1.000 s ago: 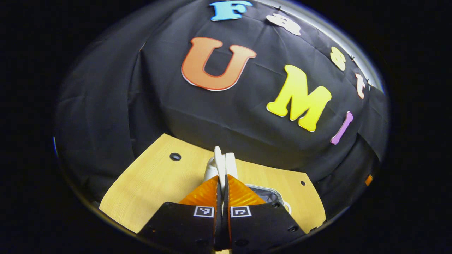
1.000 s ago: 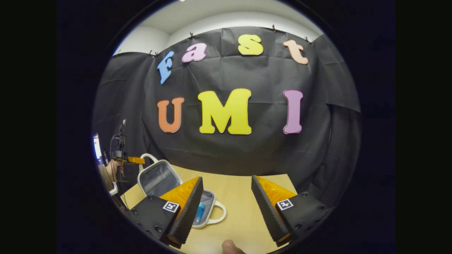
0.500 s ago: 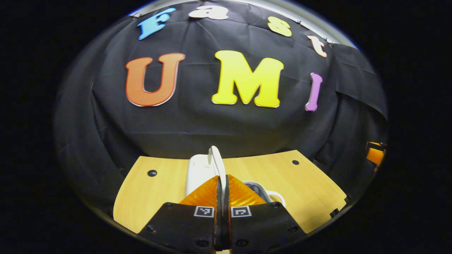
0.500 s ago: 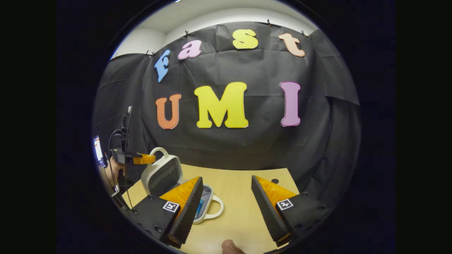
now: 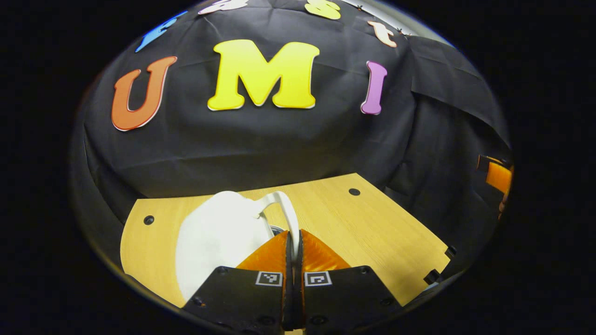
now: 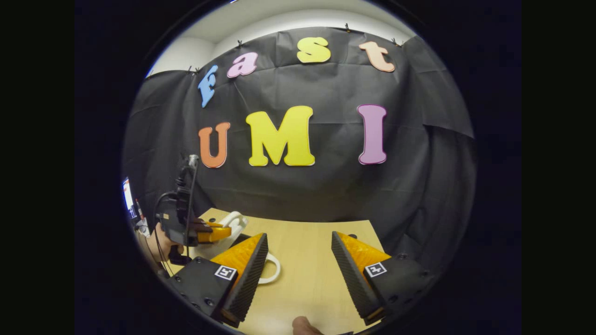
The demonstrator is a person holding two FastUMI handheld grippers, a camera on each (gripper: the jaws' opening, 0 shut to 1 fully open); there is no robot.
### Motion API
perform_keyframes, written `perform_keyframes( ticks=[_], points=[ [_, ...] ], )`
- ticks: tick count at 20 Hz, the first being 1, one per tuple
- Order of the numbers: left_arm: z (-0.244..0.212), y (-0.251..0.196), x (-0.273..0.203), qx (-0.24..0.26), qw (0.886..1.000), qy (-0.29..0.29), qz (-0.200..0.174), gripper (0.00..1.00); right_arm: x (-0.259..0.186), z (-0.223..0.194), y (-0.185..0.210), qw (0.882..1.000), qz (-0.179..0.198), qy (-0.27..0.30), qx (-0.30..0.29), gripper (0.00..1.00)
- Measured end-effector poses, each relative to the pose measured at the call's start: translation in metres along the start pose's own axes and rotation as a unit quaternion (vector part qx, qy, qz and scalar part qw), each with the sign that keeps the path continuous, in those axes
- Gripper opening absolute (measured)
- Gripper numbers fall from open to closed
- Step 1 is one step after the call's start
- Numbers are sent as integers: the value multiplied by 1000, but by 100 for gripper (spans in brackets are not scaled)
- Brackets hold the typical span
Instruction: First open the suitcase, pack the skin care products into it, and then close the suitcase.
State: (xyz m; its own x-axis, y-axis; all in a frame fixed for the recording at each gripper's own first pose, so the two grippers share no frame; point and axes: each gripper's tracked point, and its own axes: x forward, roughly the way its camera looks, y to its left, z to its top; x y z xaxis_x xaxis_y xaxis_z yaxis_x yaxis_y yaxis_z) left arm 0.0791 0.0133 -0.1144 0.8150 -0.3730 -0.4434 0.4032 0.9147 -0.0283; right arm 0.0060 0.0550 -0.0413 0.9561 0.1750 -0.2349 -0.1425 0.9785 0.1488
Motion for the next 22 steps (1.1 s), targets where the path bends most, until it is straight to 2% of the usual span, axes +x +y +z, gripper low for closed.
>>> perform_keyframes(
  ticks=[2,5,7,11,15,16,17,18,19,21,22],
  points=[
    [-15,-18,16,21,999,28,-10,3,-3,-7,-10,1000,-4,8,1,81],
    [-38,-34,37,82,995,55,-1,3,-7,-17,-24,1000,-9,17,0,81],
    [-54,-44,48,104,992,78,-1,3,-10,-25,-32,1000,-12,25,4,81],
    [-76,-50,65,128,986,110,9,4,-14,-38,-48,999,-19,40,14,81],
    [-90,-54,77,119,984,133,20,6,-14,-48,-60,998,-30,54,20,81],
    [-90,-58,78,113,984,136,11,14,-13,-48,-61,998,-33,55,23,81],
    [-88,-60,77,106,986,131,8,18,-12,-47,-62,997,-35,56,25,81],
    [-82,-62,77,103,987,120,10,28,-11,-47,-62,997,-38,57,27,81],
    [-74,-61,72,105,989,107,17,41,-9,-45,-62,997,-39,57,30,81],
    [-51,-56,62,112,990,82,33,54,-4,-43,-59,997,-44,59,34,81],
    [-36,-52,56,113,990,66,43,65,-2,-42,-56,997,-46,59,34,77]
  ],
)
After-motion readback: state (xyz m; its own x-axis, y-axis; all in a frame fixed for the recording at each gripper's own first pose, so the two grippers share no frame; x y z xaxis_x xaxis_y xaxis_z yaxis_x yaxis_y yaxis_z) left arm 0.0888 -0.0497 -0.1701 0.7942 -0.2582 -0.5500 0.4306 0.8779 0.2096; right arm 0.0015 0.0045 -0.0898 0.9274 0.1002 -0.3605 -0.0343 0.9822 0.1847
